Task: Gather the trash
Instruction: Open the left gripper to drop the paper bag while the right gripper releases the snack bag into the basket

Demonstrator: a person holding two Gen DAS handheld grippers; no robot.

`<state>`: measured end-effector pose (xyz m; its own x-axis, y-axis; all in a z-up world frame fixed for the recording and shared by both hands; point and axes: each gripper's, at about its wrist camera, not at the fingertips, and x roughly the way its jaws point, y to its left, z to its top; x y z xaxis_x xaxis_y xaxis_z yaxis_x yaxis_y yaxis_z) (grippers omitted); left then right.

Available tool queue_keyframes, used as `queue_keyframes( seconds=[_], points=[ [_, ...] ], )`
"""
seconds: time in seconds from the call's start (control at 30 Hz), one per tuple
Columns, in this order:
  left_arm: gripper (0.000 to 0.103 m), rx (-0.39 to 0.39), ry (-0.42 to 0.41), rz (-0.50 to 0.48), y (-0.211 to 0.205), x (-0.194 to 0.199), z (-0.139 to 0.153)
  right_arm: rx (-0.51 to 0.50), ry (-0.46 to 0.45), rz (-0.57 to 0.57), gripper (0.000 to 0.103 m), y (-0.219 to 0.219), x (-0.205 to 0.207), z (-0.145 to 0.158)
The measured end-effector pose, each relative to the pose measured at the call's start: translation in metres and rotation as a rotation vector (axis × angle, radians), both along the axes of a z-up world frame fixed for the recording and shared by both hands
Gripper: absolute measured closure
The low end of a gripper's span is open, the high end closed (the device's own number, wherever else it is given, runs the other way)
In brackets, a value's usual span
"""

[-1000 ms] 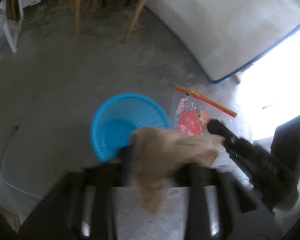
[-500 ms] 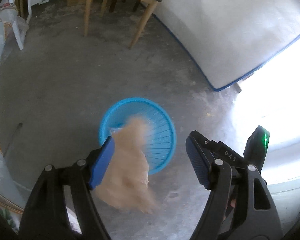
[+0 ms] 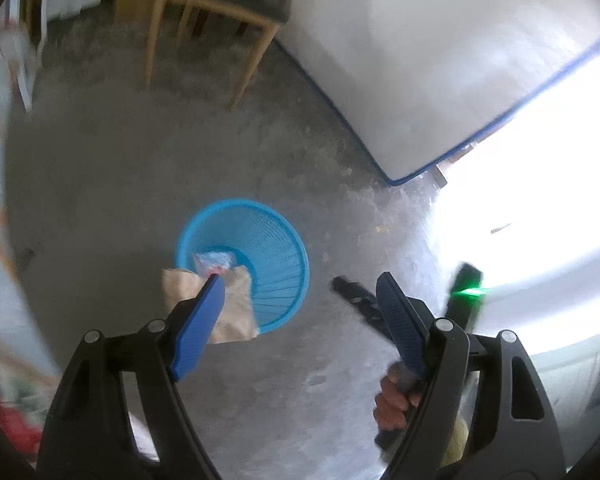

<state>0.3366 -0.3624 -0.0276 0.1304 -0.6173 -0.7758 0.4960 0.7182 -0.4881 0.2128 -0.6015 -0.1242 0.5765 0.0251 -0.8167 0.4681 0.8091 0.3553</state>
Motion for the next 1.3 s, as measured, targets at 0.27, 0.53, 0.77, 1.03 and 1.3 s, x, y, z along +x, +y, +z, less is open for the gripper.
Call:
queue_keyframes(
  seconds=[0.27, 0.53, 0.77, 1.03, 1.3],
  points=[
    [0.019, 0.144, -0.206, -0.045, 0.130, -0.071, 0.089, -0.088, 0.204, 0.313, 0.037, 0.082, 0.049, -0.084],
    [0.018, 0.124, -0.204, 0.132, 0.278, -0.172, 0.084, -0.109, 0.354, 0.271, 0.042, 0.085, 0.097, -0.167],
    [0.018, 0.150, -0.196, 0.324, 0.351, -0.213, 0.058, -0.161, 0.387, 0.278, 0.085, 0.089, 0.098, -0.177],
    [0.018, 0.154, -0.227, 0.356, 0.370, -0.219, 0.036, -0.186, 0.221, 0.117, 0.099, 0.067, 0.077, -0.117],
    [0.018, 0.123, -0.237, 0.377, 0.397, -0.220, 0.027, -0.363, 0.253, -0.218, 0.099, 0.008, 0.080, -0.092]
  ],
)
